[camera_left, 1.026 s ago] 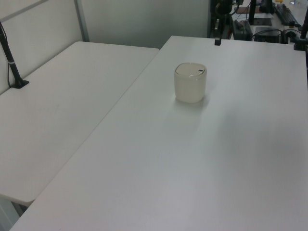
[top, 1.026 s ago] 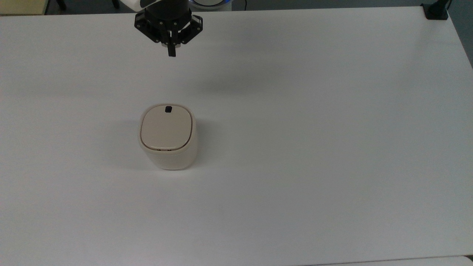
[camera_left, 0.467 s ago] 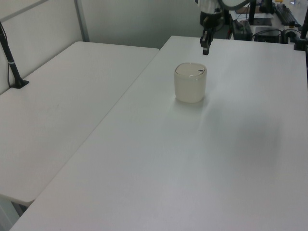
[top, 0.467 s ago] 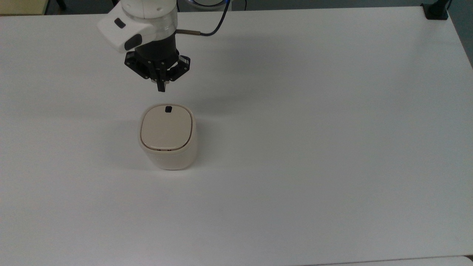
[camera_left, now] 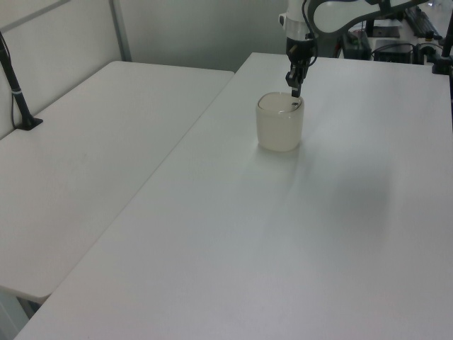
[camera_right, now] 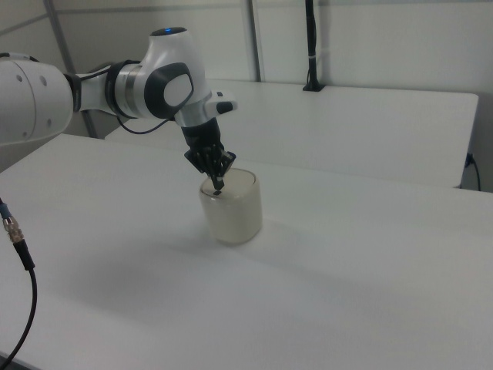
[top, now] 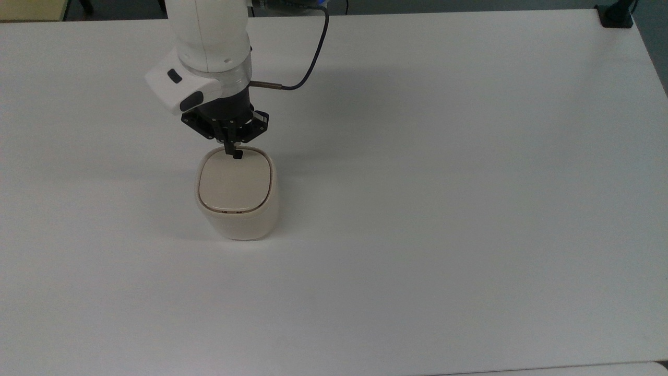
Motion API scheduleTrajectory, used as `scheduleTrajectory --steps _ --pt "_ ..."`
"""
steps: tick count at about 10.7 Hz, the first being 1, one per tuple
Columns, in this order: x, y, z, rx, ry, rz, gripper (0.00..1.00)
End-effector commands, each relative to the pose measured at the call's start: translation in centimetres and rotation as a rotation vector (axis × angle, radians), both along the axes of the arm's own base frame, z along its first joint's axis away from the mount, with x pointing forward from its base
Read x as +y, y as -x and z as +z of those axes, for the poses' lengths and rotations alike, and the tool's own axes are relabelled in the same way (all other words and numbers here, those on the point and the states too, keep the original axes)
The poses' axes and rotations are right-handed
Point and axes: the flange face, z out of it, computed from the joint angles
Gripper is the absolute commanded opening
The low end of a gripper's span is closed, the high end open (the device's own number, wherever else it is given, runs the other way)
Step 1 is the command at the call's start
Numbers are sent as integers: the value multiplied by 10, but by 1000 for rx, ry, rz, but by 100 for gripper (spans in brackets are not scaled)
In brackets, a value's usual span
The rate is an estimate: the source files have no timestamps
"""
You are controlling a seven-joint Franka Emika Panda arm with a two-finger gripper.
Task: Open the trash bin
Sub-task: 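Press the gripper down on the lid tab to pop the lid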
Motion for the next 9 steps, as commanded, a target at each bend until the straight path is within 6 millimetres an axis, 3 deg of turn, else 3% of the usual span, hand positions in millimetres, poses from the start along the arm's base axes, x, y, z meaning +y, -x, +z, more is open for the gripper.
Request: scheduleTrajectory --steps 1,4,6,9 --pt "3 -6 -14 -23 -20 -13 0" --pt "5 -6 -17 -17 -20 -10 0" --pt "7 -8 -31 3 -21 -7 0" --pt "8 -8 -26 6 -21 -8 1"
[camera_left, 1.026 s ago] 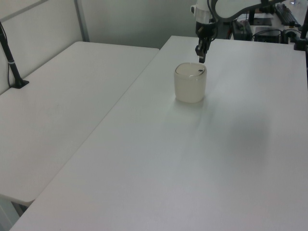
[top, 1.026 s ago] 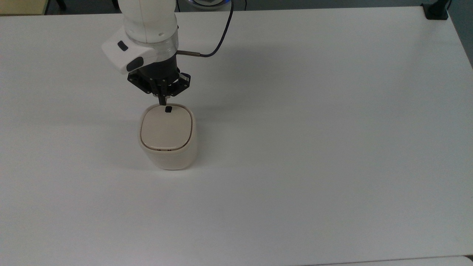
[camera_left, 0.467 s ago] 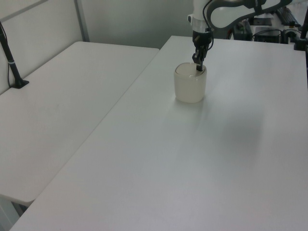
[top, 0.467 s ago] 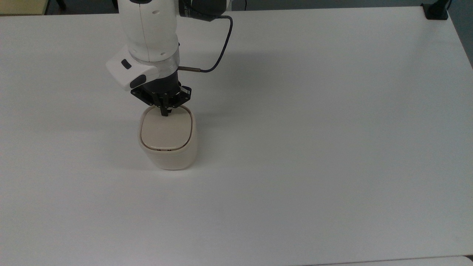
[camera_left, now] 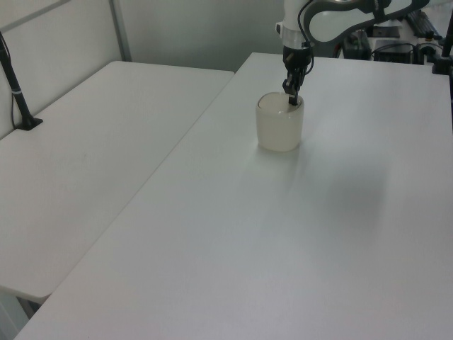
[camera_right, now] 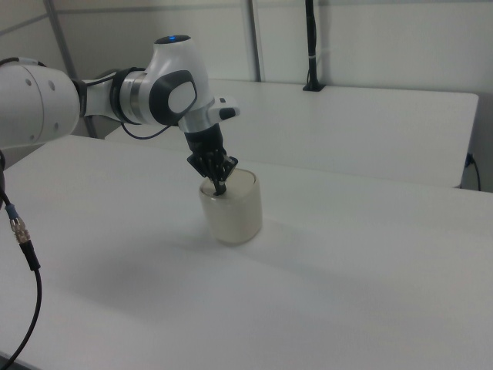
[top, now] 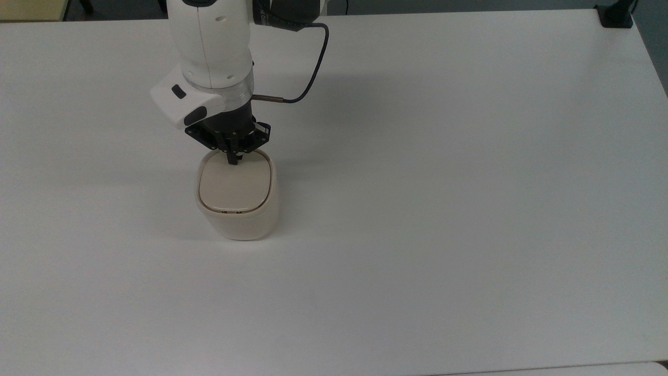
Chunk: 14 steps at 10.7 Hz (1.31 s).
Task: Open the trash bin
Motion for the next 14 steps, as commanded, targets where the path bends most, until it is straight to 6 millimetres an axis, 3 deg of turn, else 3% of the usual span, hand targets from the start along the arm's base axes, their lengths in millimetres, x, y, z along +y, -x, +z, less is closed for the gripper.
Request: scheduleTrajectory --steps 1,5,8,10,11,12,13,14 --pt "9 0 0 -1 -17 -7 1" --pt "14 37 92 -4 -15 -7 4" --pt "17 73 136 30 -11 5 6" --pt "36 89 147 38 5 40 8" --pt "36 94 149 38 4 40 15" --pt "36 95 148 44 4 39 31" --pt "36 97 147 64 4 37 38" --pt "35 99 147 73 4 35 64"
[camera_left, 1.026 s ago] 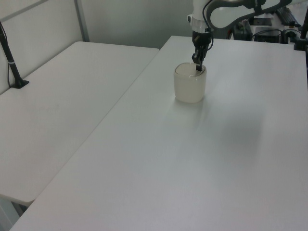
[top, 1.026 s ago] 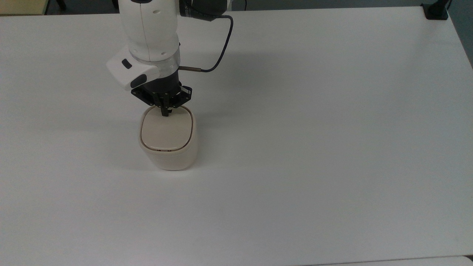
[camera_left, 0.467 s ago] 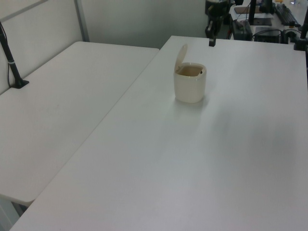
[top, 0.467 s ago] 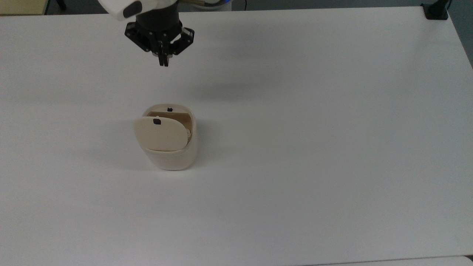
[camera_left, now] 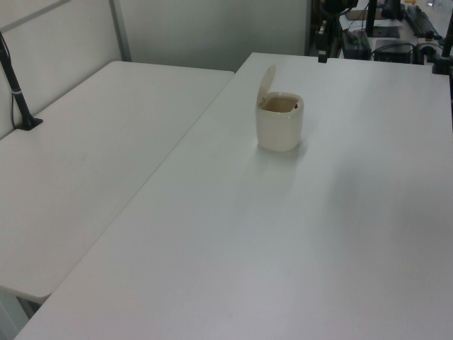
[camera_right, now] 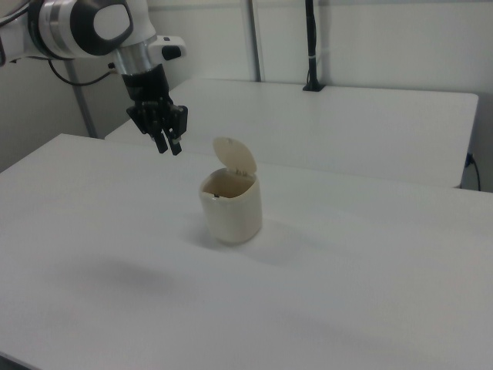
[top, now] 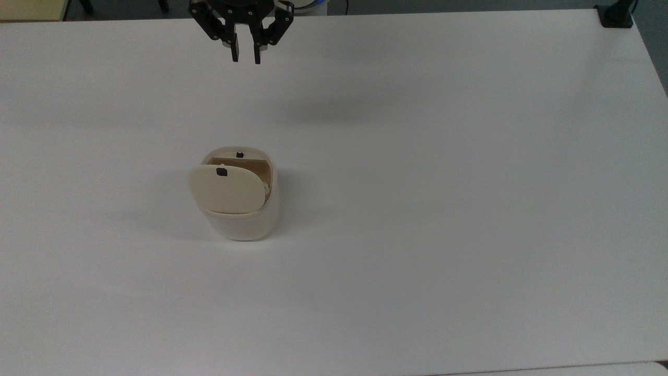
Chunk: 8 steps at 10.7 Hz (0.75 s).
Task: Open the trash bin
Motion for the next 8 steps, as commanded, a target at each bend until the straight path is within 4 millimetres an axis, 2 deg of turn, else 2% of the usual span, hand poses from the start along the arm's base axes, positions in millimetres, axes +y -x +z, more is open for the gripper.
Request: scheduleTrajectory --steps 1,8 --pt "-1 15 -1 41 3 0 100" --pt "-9 19 10 21 2 -17 100"
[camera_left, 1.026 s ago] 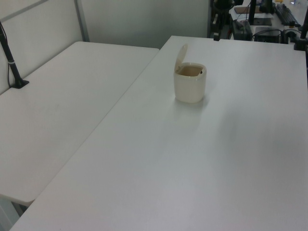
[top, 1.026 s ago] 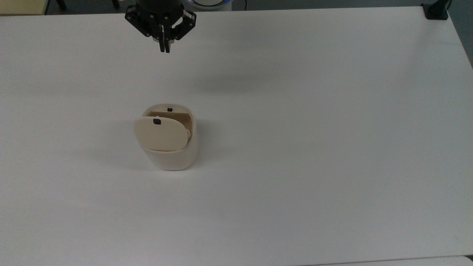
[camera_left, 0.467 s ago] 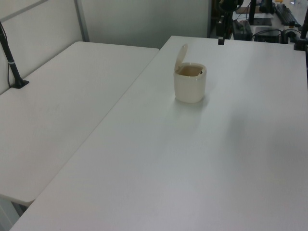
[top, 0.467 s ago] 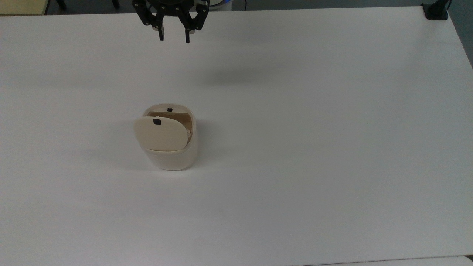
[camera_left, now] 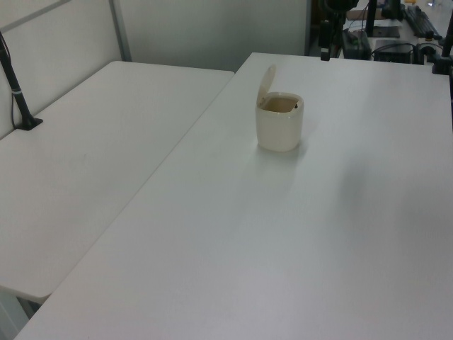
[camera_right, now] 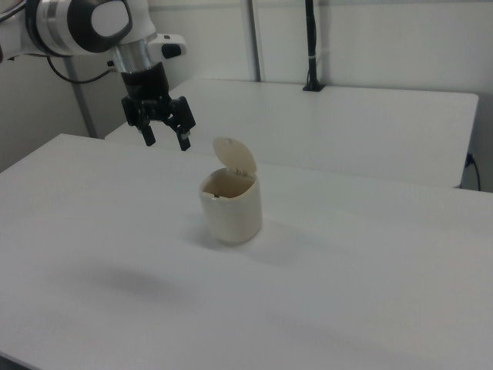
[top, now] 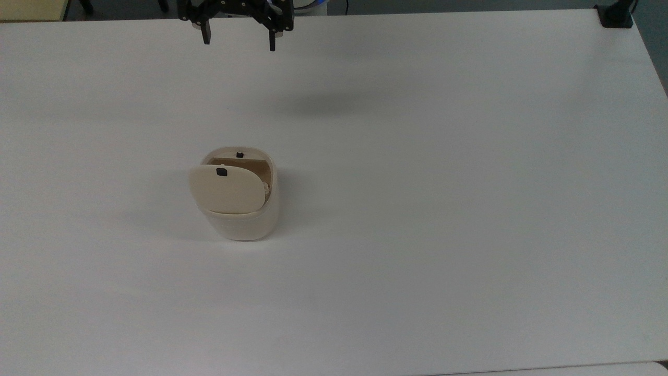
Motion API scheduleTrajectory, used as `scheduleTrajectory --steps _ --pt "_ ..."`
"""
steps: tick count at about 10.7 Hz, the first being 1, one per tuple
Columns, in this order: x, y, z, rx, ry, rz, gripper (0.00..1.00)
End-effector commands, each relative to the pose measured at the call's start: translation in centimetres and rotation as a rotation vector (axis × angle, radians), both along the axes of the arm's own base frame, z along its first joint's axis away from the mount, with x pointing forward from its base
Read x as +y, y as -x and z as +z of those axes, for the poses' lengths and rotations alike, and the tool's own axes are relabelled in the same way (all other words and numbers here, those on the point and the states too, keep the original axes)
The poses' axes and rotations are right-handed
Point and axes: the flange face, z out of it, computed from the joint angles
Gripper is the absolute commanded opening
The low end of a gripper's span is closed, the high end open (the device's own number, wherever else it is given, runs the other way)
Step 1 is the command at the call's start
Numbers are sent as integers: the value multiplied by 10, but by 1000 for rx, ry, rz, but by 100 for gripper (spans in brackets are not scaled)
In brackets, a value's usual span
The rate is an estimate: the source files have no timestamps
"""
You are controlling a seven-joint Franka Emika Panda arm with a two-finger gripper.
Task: Open the trash bin
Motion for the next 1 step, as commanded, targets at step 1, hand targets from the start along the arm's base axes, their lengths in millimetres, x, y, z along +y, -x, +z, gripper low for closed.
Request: scheduleTrajectory --steps 1 --pt "0 11 4 12 0 -1 100"
